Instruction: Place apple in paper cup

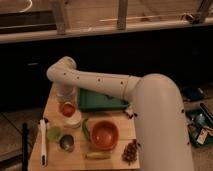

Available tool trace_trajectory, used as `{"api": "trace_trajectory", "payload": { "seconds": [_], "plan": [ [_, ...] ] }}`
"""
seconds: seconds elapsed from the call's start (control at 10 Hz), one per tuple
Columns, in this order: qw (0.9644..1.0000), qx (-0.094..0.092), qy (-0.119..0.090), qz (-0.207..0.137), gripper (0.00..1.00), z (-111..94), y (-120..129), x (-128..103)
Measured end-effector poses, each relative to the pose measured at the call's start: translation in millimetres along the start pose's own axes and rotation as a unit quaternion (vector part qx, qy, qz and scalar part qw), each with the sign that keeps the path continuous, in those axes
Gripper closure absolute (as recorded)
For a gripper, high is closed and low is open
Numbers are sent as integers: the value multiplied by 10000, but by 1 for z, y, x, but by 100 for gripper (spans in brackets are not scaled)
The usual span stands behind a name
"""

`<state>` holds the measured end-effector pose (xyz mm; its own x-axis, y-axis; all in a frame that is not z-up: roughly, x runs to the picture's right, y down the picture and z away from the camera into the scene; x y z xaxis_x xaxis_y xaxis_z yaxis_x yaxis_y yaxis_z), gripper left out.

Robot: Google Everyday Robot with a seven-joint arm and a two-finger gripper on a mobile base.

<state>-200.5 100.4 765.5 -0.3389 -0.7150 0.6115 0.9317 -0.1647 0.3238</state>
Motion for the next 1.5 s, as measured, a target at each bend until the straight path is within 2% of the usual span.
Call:
{"api": "trace_trajectory", "payload": {
  "seconds": [1.4, 1.5],
  "plan": [
    [10000, -8, -10, -48, 57, 0, 1, -1],
    [10000, -6, -12, -53, 54, 0, 1, -1]
  ]
}}
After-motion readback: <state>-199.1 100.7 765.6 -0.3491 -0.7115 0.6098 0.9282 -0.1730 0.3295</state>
